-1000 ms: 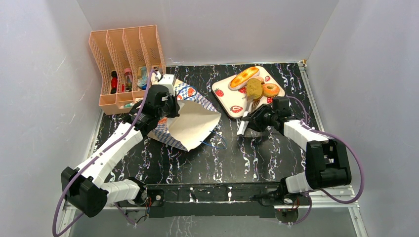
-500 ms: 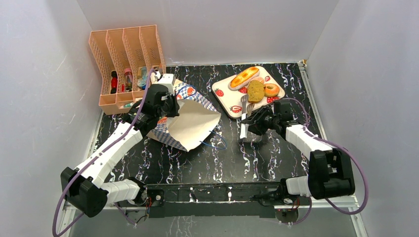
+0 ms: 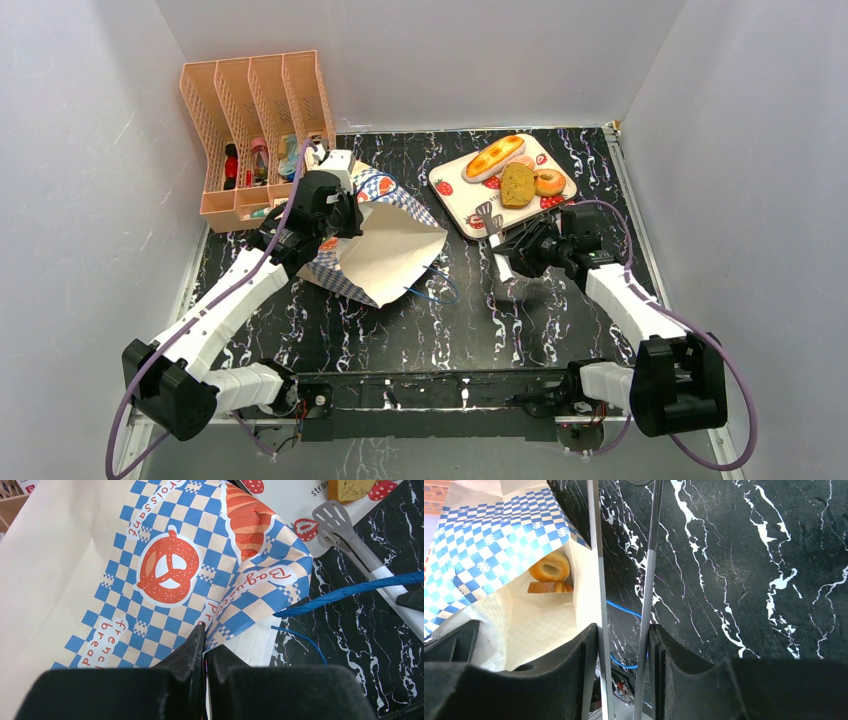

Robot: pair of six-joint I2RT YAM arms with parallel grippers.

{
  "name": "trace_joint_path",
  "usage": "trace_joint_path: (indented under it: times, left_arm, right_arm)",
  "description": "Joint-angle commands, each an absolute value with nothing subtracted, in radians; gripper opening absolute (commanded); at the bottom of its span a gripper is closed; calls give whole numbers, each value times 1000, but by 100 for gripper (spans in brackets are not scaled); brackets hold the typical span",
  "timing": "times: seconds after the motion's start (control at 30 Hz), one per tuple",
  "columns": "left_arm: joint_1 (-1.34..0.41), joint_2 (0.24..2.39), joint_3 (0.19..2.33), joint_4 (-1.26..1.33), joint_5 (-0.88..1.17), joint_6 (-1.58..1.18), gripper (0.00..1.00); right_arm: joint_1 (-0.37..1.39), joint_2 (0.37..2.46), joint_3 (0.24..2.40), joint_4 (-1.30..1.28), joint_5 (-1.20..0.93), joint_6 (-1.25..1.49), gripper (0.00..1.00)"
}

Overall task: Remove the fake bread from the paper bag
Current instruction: Take out the fake bread from the paper bag.

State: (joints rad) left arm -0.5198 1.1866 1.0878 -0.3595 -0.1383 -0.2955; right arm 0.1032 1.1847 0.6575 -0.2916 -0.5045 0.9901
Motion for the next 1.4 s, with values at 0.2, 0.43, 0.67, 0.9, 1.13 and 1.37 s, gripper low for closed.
trace_joint_path:
  times: [0.2,0.43,0.67,0.9,1.13,1.37]
  left_arm:
    - [-515,1171,1113,-349,-138,-269,0]
    - [-515,1185,1106,-320,-119,-267,0]
    - [-515,1195,1116,-318,-103,-255,0]
    - [-515,1207,1116,-321,-104,-251,0]
    - [-515,1215,1101,-312,-98,-255,0]
    - [-515,1232,1094,-267,-77,-270,0]
  right_arm:
    - [116,1077,677,-329,-478,962,32]
    - [142,986,748,-428,-450,923,30]
    - [160,909,798,-568,-466,859,26]
    - [206,838,792,-647,-497,807,25]
    - [274,790,828,-713,-493,806,25]
    - [299,762,868,-799,-537,805,24]
